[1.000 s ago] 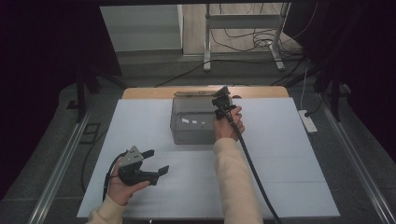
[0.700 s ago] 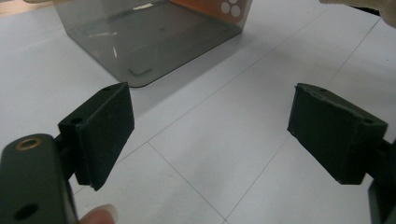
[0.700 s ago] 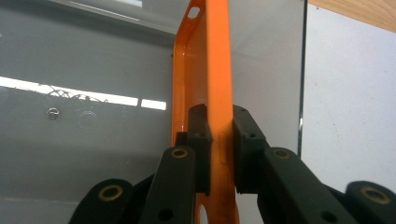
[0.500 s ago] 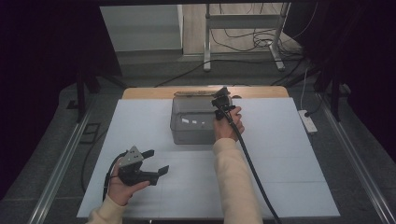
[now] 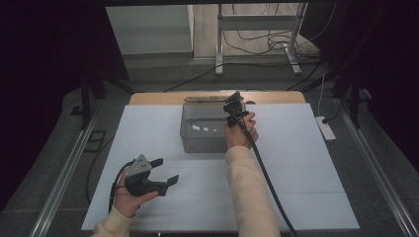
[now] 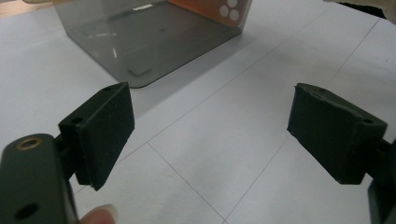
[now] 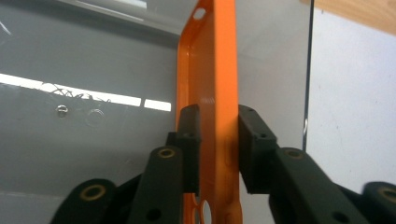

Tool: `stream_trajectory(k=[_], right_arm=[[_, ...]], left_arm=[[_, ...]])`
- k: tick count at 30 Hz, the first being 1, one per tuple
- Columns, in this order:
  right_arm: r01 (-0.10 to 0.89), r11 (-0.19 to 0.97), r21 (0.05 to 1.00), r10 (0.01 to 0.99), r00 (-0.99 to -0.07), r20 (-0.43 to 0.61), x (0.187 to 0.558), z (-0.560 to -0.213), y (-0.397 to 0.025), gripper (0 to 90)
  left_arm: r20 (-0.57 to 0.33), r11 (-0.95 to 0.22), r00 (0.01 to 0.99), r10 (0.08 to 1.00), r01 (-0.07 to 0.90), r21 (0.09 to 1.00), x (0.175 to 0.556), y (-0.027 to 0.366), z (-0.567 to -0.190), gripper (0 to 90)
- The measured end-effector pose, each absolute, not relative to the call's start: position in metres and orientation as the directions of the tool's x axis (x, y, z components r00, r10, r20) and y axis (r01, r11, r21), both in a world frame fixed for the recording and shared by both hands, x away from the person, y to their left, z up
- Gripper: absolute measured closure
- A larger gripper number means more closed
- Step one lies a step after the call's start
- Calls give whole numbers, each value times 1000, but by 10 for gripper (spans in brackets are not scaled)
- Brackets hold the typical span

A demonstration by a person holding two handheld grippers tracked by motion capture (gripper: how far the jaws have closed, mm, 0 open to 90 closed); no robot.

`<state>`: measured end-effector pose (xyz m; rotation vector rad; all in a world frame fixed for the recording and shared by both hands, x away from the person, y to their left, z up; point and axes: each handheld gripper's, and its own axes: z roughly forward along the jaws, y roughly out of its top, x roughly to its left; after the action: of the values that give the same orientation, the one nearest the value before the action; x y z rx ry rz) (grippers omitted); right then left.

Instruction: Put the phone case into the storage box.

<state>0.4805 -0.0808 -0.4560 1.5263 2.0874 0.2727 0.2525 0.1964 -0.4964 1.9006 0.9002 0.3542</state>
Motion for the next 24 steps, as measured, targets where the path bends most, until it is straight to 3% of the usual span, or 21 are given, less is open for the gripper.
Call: stream_trajectory(k=[17,24], right_arm=[[742,392,543,917,-268,-295,469,-432,-84,558],[715,391,580,920,-310,-238,463,-424,-90,518]], left_arm=[[-127,-262,685,718,435,862,252,196,-496,146],[-127,-262,684,718,435,861,253,196,-496,146]])
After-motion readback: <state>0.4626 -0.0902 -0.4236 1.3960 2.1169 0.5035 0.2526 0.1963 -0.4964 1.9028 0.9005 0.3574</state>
